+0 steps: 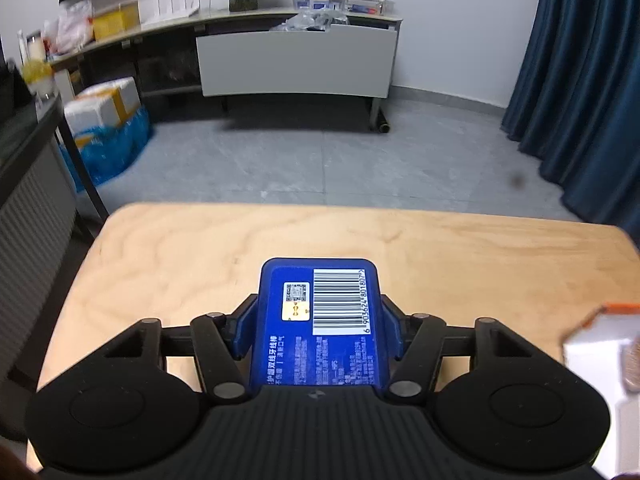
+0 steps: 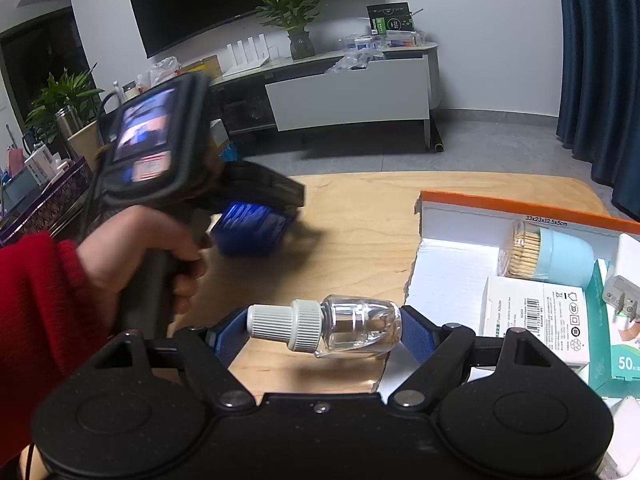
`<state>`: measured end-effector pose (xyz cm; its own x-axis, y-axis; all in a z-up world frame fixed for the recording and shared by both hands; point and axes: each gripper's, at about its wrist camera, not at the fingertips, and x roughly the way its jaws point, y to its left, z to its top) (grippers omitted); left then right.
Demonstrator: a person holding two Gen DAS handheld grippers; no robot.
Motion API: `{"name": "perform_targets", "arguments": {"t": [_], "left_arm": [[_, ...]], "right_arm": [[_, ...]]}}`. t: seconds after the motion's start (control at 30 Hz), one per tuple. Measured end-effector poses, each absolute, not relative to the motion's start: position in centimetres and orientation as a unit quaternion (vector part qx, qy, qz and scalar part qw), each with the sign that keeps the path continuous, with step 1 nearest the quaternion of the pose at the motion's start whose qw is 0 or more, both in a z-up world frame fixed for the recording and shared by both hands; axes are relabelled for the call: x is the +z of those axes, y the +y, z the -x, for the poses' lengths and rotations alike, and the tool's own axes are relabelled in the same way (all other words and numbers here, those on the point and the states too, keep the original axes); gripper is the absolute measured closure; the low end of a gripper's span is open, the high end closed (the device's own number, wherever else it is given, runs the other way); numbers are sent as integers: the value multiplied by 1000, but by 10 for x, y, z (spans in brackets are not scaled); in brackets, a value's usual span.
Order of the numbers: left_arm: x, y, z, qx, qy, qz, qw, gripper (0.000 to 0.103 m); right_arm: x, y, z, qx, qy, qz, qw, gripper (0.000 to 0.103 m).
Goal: Organize rigid objects
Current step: 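Carry the blue box and glass bottle toward the tray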
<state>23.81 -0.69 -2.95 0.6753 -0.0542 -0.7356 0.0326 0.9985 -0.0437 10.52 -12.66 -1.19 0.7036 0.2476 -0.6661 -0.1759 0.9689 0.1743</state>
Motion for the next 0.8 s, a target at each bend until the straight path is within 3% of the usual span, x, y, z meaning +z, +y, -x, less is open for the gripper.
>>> {"name": "perform_targets", "arguments": {"t": [0.8], "left_arm": [[26, 4, -43, -20, 356, 19, 934, 42]], "right_arm": [[38, -104, -14, 134, 338, -31, 931, 7]]}}
